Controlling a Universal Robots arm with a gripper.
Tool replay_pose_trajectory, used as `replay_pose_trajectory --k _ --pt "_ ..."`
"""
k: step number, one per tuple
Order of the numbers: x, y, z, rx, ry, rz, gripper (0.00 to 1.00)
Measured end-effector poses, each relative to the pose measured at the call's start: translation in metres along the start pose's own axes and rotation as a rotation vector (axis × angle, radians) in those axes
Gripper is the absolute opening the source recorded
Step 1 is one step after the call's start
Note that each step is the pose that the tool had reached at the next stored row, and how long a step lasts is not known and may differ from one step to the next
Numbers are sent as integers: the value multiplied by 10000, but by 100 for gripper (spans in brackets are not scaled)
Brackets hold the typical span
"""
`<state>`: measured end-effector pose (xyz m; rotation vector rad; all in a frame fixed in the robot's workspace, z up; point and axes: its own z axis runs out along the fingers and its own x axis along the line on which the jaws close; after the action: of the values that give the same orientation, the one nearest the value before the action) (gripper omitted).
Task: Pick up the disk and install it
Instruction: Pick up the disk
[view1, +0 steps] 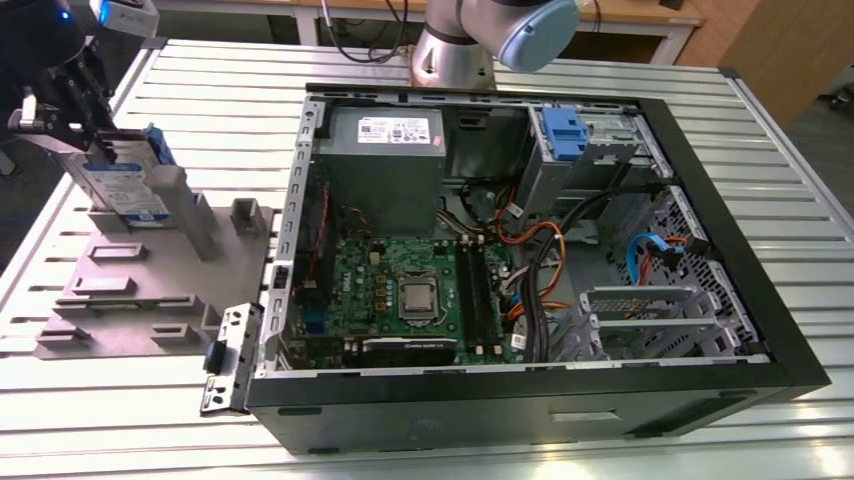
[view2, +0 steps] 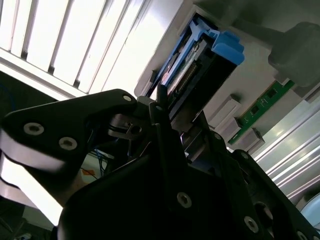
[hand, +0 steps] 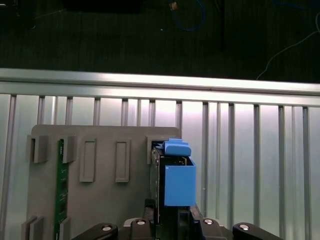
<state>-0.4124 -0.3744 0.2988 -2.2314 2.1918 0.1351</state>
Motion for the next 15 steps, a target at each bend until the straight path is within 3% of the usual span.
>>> replay_pose_trajectory --k 5,8,15 --pt "0 0 0 1 -15 -1 35" --pt "0 0 2 25 -33 350 35" --pt "1 -1 2 30 -30 416 35"
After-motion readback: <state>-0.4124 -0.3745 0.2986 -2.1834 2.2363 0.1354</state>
